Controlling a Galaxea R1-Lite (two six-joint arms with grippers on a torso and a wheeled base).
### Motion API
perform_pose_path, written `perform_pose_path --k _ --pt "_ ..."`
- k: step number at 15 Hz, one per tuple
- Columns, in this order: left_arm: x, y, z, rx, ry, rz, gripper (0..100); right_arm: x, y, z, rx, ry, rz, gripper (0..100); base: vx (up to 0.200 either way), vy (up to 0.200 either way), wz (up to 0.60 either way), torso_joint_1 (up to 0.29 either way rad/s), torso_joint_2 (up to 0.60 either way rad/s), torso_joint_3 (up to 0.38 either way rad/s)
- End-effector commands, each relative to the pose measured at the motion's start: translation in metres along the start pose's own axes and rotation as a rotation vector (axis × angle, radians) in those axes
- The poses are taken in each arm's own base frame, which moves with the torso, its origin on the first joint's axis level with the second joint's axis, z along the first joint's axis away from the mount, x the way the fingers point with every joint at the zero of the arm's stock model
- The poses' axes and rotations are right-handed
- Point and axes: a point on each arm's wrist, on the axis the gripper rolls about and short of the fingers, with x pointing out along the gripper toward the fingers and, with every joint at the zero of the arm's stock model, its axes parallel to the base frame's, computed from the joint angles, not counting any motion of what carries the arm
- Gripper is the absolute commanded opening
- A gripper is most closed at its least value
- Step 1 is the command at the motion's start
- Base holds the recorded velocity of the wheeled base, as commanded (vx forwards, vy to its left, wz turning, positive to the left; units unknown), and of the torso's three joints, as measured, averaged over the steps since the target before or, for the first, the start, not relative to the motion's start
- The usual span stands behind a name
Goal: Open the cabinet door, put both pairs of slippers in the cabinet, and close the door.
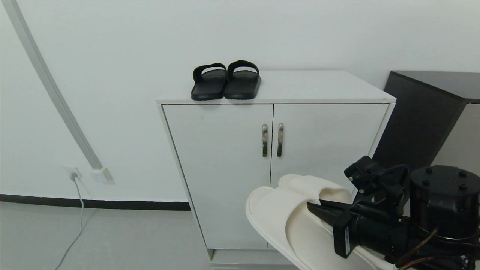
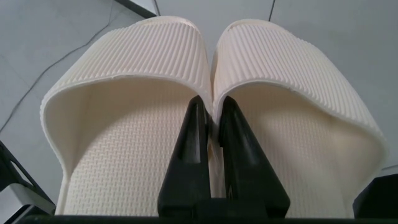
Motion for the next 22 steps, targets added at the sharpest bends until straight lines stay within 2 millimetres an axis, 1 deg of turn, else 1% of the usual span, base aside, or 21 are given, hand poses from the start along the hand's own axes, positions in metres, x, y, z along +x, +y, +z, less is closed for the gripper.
perform_pose_path --k 1,8,10,16,20,21,22 --pt "0.0 0.0 0.0 0.0 0.001 0.0 100 0.0 0.0 0.0 -0.001 -0.001 0.0 0 0.0 0.0 0.0 -0.124 0.47 0.344" --pt "0.0 0.0 0.0 0.026 0.001 -0.013 100 0.0 0.001 -0.003 -0.002 0.009 0.005 0 0.0 0.0 0.0 -0.076 0.45 0.372" --pt "0.0 0.0 0.0 0.063 0.001 -0.018 100 -0.001 0.001 -0.003 -0.002 0.01 0.005 0 0.0 0.0 0.0 -0.012 0.37 0.354" --pt "0.0 -0.001 0.0 0.027 0.001 -0.026 100 0.0 0.001 -0.005 -0.002 -0.007 0.008 0 0.0 0.0 0.0 0.001 0.05 0.049" --pt "0.0 0.0 0.002 -0.007 -0.008 0.014 100 -0.001 0.001 -0.005 0.0 -0.008 0.007 0 0.0 0.0 0.0 0.0 0.0 0.0" --pt "-0.003 0.0 0.013 -0.018 -0.039 0.021 100 -0.001 0.001 -0.005 0.002 -0.011 0.007 0 0.0 0.0 0.0 0.0 0.0 0.0" --pt "-0.01 0.0 0.045 -0.068 -0.109 0.031 100 -0.002 0.001 -0.005 0.0 -0.01 0.009 0 0.0 0.0 0.0 0.0 0.0 0.0"
